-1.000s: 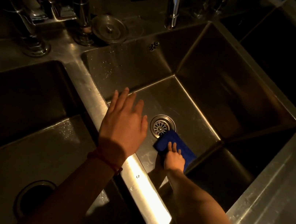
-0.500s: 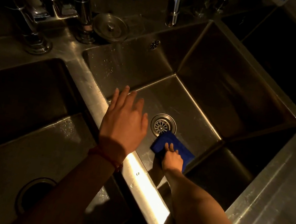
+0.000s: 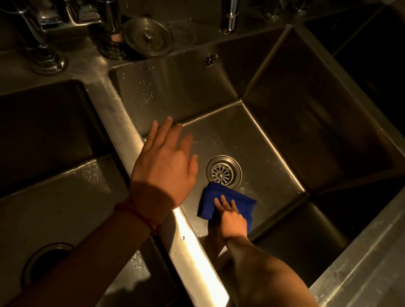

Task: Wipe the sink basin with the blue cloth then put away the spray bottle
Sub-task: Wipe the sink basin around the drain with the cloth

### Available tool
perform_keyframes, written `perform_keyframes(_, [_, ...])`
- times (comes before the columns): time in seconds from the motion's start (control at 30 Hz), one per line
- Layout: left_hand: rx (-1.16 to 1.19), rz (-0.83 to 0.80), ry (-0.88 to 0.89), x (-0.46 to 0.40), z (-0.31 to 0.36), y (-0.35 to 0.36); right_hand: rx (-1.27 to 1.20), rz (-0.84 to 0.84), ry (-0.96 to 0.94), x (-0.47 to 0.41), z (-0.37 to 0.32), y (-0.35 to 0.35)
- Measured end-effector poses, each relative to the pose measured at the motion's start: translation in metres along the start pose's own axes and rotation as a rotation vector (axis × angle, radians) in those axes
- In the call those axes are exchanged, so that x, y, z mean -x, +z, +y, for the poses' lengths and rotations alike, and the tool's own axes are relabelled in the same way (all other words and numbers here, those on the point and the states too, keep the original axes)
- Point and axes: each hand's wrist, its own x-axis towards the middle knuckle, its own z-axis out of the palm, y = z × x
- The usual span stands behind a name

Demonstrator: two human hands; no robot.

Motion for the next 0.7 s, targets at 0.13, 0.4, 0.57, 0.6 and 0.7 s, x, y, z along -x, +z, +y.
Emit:
perform_keyframes(0.13, [-0.007, 0.008, -0.005, 0.000, -0.001, -0.001, 0.005, 0.001, 0.010, -0.004, -0.005, -0.009])
perform_keyframes(0.4, [-0.002, 0.017, -0.008, 0.000, -0.001, -0.002, 0.000, -0.078, -0.036, 0.008, -0.013, 0.005])
perform_keyframes(0.57, [-0.012, 0.017, -0.004, 0.000, -0.001, 0.000, 0.055, -0.044, -0.061, -0.005, -0.012, -0.011])
perform_keyframes(0.6, [-0.010, 0.017, -0.003, 0.001, -0.001, 0.000, 0.053, -0.027, -0.057, -0.008, -0.013, -0.014])
perform_keyframes(0.7, [-0.006, 0.026, -0.002, 0.000, -0.001, 0.000, 0.054, -0.005, -0.049, -0.012, -0.014, -0.019])
